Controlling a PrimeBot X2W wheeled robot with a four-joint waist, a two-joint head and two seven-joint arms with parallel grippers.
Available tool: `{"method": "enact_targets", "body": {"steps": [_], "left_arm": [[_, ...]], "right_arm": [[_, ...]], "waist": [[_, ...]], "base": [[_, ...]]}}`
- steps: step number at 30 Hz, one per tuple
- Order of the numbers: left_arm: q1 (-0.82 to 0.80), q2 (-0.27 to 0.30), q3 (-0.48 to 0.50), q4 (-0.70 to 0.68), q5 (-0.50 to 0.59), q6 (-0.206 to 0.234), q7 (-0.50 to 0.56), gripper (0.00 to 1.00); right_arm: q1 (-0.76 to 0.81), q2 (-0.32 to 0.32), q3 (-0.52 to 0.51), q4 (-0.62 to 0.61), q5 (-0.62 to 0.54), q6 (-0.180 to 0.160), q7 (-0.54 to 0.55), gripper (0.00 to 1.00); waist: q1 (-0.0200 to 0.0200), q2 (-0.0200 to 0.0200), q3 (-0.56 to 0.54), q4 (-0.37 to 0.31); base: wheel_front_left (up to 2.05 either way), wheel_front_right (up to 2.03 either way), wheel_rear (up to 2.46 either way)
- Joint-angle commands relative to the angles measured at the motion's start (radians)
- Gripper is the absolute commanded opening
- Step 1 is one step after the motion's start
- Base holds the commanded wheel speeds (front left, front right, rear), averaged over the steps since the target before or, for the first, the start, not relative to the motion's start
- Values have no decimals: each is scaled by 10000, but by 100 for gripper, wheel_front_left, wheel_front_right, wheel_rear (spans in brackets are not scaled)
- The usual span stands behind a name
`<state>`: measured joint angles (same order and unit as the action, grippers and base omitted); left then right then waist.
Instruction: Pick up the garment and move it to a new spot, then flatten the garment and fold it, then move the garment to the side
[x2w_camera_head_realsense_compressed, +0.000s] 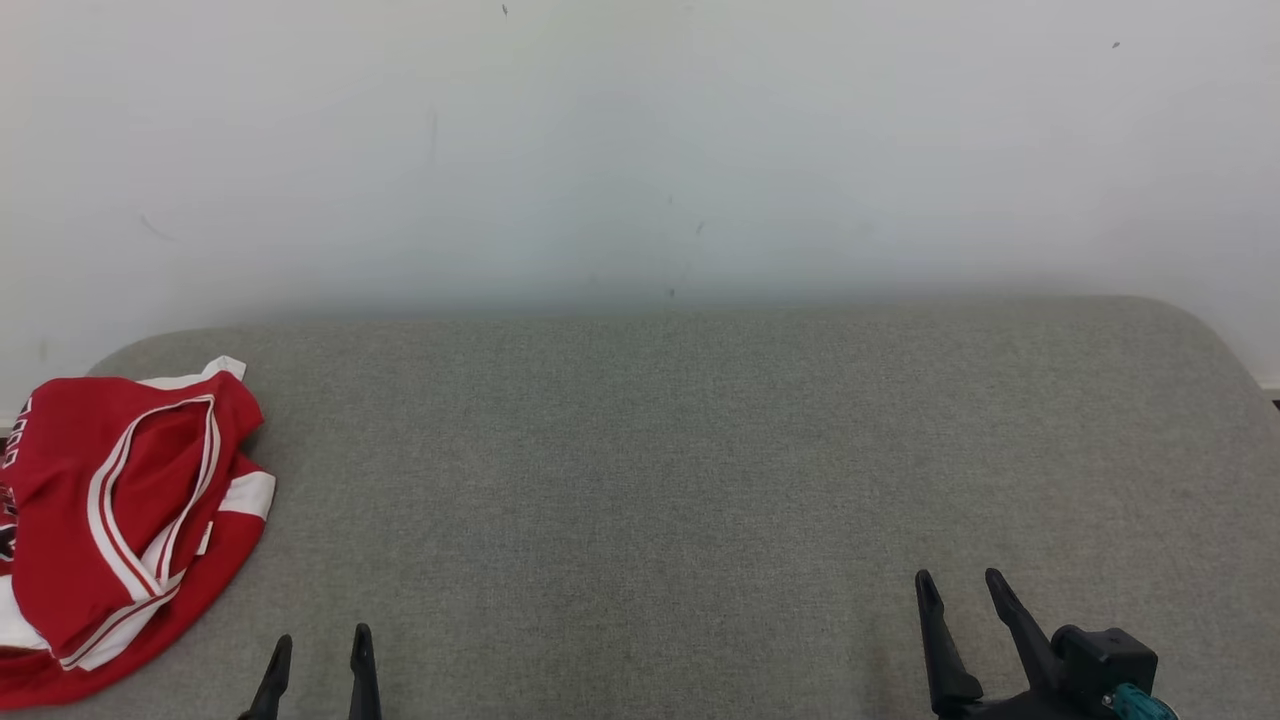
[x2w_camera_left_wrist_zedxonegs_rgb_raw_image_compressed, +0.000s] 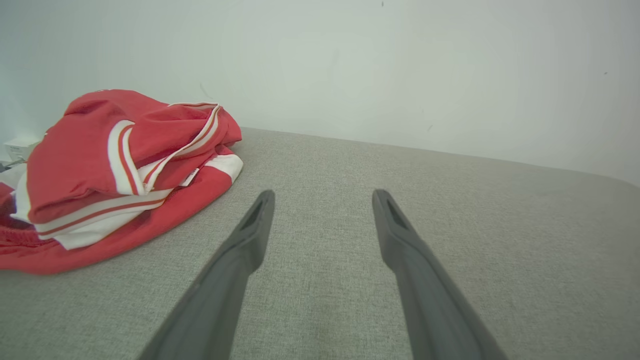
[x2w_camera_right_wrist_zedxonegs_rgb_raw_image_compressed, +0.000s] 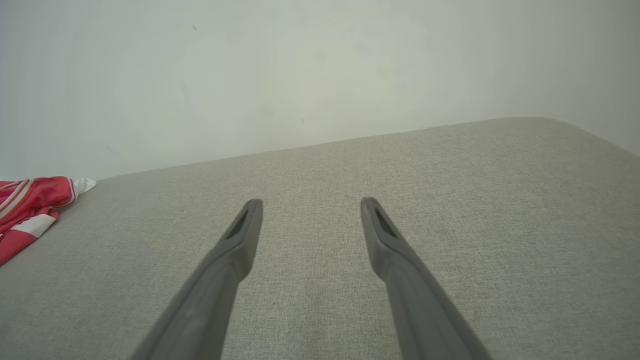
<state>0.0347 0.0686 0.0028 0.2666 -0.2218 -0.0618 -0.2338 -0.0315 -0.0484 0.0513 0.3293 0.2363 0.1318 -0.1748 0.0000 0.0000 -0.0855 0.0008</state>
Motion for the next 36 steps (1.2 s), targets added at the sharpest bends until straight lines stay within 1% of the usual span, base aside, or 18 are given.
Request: {"method": "enact_targets", "body": {"steps": [1, 14, 28, 32, 36], "left_arm": [[95, -59, 50, -103, 77, -52, -94, 100], [246, -143, 65, -48, 867, -58, -327, 100], [129, -173, 116, 88, 721, -127, -321, 100], [99, -173, 141, 113, 799, -137, -321, 100], [118, -173, 188, 153, 789, -146, -323, 100]], "right_arm": [[81, -30, 14, -24, -256, -18, -48, 100], [126, -33, 49, -31, -1200, -21, -163, 100], [134, -31, -42, -9, -1189, -21, -195, 100], [143, -30, -41, -16, -1216, -21, -206, 100], [218, -28, -82, -38, -1225, -21, -209, 100]], "waist": [[0, 0, -21, 12], [0, 0, -125, 26], [0, 0, -118, 54], [0, 0, -144, 183], [0, 0, -189, 524]], "base": [[0, 0, 0], [0, 0, 0], [0, 0, 0], [0, 0, 0], [0, 0, 0]]}}
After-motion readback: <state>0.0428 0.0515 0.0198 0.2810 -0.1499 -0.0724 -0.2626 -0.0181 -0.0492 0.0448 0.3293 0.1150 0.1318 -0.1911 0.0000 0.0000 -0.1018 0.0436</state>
